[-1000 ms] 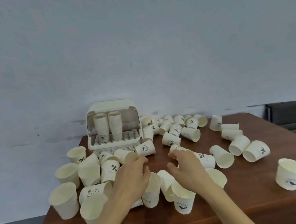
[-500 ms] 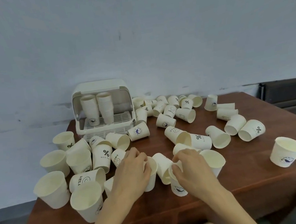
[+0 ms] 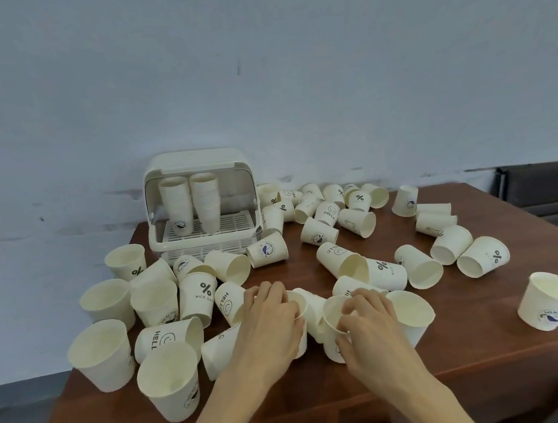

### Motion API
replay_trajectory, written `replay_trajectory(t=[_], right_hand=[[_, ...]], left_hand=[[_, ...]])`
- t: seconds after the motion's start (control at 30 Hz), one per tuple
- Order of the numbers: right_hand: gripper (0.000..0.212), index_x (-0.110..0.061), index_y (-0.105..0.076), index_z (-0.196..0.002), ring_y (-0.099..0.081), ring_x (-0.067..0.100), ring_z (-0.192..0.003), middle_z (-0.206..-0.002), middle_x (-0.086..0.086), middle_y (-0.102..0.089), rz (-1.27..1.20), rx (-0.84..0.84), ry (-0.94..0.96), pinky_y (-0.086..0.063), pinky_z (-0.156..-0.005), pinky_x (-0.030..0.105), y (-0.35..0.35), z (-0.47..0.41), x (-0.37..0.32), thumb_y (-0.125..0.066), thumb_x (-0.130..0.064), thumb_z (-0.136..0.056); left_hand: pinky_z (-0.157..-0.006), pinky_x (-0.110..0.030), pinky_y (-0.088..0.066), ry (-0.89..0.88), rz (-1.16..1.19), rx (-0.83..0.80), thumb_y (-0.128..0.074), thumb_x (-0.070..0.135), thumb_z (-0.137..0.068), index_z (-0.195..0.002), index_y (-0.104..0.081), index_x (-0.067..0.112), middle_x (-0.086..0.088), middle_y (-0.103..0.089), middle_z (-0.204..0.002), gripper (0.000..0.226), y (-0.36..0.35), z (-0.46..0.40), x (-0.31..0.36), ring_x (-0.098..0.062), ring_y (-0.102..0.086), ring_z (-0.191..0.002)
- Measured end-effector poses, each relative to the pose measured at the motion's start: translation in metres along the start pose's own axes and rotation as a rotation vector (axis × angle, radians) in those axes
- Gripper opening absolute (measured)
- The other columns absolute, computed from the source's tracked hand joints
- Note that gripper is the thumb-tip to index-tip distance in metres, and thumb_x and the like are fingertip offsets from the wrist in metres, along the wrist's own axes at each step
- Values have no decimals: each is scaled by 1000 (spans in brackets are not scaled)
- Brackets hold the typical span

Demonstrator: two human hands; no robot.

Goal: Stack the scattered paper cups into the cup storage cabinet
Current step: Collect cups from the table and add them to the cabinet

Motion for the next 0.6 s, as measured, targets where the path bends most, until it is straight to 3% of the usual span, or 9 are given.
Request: replay_trajectory(t=[0.13,0.23,0.37,0.5,0.6], right_hand=[[12,-21,-69,-60,-52,23,-87,-81,-3,-55,-1,70,-32,-49,-79,37,6,-2,-1,-81,-22,-62],[15,-21,-65,-59,-45,22,-80,-75,-3,-48,-6,143,-37,-44,-71,36,9,-2,-1,-77,-22,-67],[15,-24,-66,-61,-40,19,-75,-69,-6,-44,18,196,-29,-38,-70,34,15,-1,-5,-78,-21,-69],[21,-22,-63,-59,-41,20,-69,-62,-5,-44,80,209,-82,-30,-71,33,20,-2,-5,-81,-11,-60],[26,-19,-61,-56,-43,24,-66,-60,-2,-43,111,237,-137,-27,-70,36,25,-2,-6,-81,-3,-50]], left_hand=[[-86,-35,-36,21,-15,101,-60,29,-84,-74,-65,20,6,-43,-85,15,5,-7,-3,-18,-45,-86],[-87,-30,-28,40,-41,112,-57,33,-89,-81,-66,21,7,-37,-86,17,10,-10,-2,-18,-42,-90],[-80,-31,-27,47,-70,145,-59,35,-87,-77,-66,23,7,-37,-81,17,15,-16,-4,-18,-46,-86],[-82,-32,-28,38,-63,160,-57,35,-90,-81,-67,22,6,-41,-82,19,19,-17,-6,-19,-46,-88],[-75,-32,-28,34,-63,208,-60,32,-83,-70,-65,21,5,-42,-76,17,24,-18,-9,-20,-48,-78]])
Point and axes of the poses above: each hand's wrist, its own z-axis away from the middle knuckle, its own y-axis out of the back of the hand, x = y × z, the point moved 4 cm from there along -z, towards the middle knuckle
